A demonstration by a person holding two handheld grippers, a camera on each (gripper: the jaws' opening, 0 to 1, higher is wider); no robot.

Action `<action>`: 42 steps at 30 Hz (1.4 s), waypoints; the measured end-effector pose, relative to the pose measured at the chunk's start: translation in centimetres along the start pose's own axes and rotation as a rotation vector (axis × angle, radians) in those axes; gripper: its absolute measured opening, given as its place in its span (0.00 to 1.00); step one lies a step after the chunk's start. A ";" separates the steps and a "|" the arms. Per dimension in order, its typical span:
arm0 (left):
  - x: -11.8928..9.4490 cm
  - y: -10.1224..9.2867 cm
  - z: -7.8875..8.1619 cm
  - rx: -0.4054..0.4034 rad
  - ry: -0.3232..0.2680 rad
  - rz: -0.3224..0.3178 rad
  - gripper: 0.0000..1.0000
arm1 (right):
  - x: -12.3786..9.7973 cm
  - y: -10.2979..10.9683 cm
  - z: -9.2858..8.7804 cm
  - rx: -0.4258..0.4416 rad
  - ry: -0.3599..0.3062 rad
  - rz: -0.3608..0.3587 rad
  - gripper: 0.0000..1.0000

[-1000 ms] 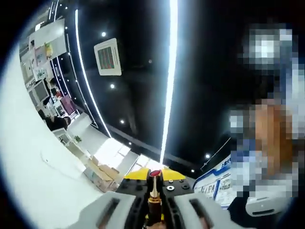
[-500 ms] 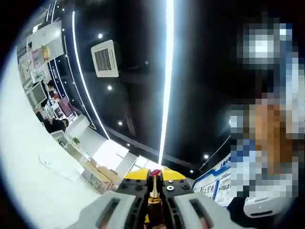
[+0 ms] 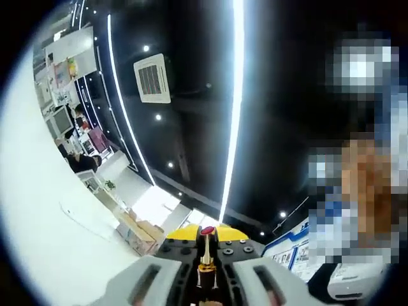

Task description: Unscrew the lipstick cap, remove the lipstick, and put the cap back on the lipstick

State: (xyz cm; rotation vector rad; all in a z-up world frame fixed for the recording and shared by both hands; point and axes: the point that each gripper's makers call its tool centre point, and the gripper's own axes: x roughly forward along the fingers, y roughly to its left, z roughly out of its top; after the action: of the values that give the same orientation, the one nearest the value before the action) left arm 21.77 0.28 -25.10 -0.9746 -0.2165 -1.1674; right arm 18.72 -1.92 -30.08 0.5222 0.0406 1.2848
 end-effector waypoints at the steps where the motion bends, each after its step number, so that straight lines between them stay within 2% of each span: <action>1: 0.0 0.1 0.1 0.000 -0.006 0.005 0.09 | 0.0 0.4 0.2 0.008 -0.008 0.021 0.50; 2: -0.1 0.4 0.2 -0.004 -0.011 0.009 0.09 | 0.0 0.9 0.5 -0.036 -0.021 0.049 0.44; 3: -0.2 0.6 0.3 -0.014 -0.014 0.015 0.09 | -0.1 0.9 0.9 -0.119 -0.026 0.034 0.41; 5: -0.3 0.9 0.3 -0.041 -0.020 0.025 0.09 | 0.0 1.1 1.0 -0.292 0.014 -0.005 0.37; 6: -0.3 1.0 0.2 -0.048 -0.023 0.027 0.09 | 0.0 1.2 1.2 -0.405 0.029 -0.029 0.35; 8: -0.3 0.8 0.3 -0.054 -0.026 0.025 0.09 | -0.2 1.2 1.0 -0.669 0.111 -0.096 0.21; 10: -0.2 0.7 0.4 -0.053 -0.030 0.020 0.09 | -0.2 1.3 1.0 -0.857 0.155 -0.146 0.14; 11: -0.2 0.6 0.5 -0.054 -0.031 0.017 0.09 | -0.1 1.7 1.1 -0.930 0.156 -0.158 0.12; 12: -0.2 0.6 0.5 -0.054 -0.031 0.017 0.09 | 0.0 1.9 1.1 -0.946 0.155 -0.156 0.10; 15: -0.3 0.5 0.8 -0.055 -0.037 0.012 0.09 | 0.0 3.1 1.7 -1.206 0.139 -0.180 0.06; 17: -0.3 0.5 0.8 -0.056 -0.036 0.009 0.09 | -0.1 3.0 1.4 -1.315 0.170 -0.190 0.04; 18: -0.3 0.5 0.7 -0.059 -0.035 0.010 0.09 | -0.1 2.8 1.3 -1.344 0.176 -0.195 0.04; 20: -0.4 0.8 0.6 -0.063 -0.031 0.018 0.09 | -0.1 2.6 0.9 -1.346 0.183 -0.183 0.04; 25: -0.5 1.2 0.6 -0.079 -0.034 0.027 0.09 | -0.2 2.3 1.4 -1.347 0.174 -0.221 0.14; 32: -0.4 0.7 0.4 -0.088 -0.037 0.018 0.09 | -0.4 2.7 1.5 -1.456 0.188 -0.237 0.14; 42: -0.4 1.1 0.7 -0.097 -0.038 0.024 0.09 | -0.4 2.4 1.7 -1.395 0.188 -0.255 0.24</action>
State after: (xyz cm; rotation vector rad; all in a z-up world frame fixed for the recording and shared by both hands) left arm 22.77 1.13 -25.56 -1.0823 -0.1798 -1.1463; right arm 16.97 -2.39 -27.74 -0.7786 -0.5787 0.8360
